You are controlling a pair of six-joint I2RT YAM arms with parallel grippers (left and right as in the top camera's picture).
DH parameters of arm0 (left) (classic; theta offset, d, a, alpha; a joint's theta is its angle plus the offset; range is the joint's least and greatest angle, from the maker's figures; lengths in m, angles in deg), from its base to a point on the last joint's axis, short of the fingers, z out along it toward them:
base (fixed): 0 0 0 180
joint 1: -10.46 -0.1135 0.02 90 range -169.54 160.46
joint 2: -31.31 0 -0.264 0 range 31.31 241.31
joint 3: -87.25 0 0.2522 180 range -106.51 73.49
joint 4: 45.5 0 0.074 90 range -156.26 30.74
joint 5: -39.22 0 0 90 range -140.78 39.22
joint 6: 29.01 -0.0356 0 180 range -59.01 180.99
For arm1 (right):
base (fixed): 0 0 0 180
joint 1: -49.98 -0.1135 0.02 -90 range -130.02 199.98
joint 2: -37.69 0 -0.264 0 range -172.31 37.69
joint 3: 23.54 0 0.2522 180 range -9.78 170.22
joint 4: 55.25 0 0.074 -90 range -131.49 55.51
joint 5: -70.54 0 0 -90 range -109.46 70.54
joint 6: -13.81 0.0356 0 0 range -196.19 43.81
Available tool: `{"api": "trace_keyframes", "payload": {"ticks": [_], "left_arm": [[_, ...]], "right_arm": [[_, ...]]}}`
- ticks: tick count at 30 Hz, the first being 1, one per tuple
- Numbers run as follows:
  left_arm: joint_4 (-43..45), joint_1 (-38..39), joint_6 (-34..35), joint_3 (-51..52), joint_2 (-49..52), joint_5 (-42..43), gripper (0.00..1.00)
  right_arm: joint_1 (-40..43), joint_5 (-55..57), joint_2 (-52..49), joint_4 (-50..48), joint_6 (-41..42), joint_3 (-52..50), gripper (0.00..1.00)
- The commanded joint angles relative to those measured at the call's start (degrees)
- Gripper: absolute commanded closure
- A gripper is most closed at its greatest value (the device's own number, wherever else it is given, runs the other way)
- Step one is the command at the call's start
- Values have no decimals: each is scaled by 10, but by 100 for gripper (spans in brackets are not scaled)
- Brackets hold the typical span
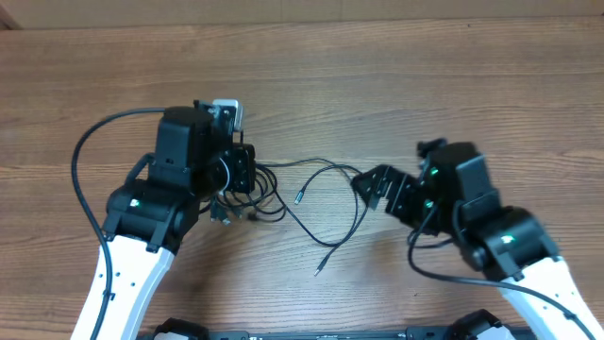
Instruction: Untangle cables
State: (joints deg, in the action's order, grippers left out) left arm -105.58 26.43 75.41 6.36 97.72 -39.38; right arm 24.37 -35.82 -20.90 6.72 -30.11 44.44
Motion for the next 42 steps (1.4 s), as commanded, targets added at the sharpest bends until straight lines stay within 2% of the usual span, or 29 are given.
{"api": "trace_keyframes", "payload": {"ticks": [1,5,9,14,26,30,35,38,42], "left_arm": [[-5,-2,-22,-23,-2,4,96],[-22,-2,-22,-23,-2,4,96],[-25,-2,-10,-23,-2,6,96],[-25,-2,19,-23,-2,16,96],[-7,-2,19,-23,-2,20,96],[1,-2,-6,-26,-2,28,96],[2,-2,-69,-54,-2,69,96],[5,-2,-113,-68,-2,107,96],[37,-2,-102,-75,-2,65,96]], "right_arm": [[-59,51,22,-41,51,-53,0],[-138,133,34,-73,108,-88,0],[-181,176,33,-85,114,-89,0],[-186,178,32,-95,114,-89,0],[-186,145,-9,-124,113,-89,0],[-186,140,-21,-142,104,-89,0],[-186,113,-22,-173,31,-89,0],[-186,67,-22,-209,-63,-89,0],[-186,-12,-22,-216,-190,-89,0]]}}
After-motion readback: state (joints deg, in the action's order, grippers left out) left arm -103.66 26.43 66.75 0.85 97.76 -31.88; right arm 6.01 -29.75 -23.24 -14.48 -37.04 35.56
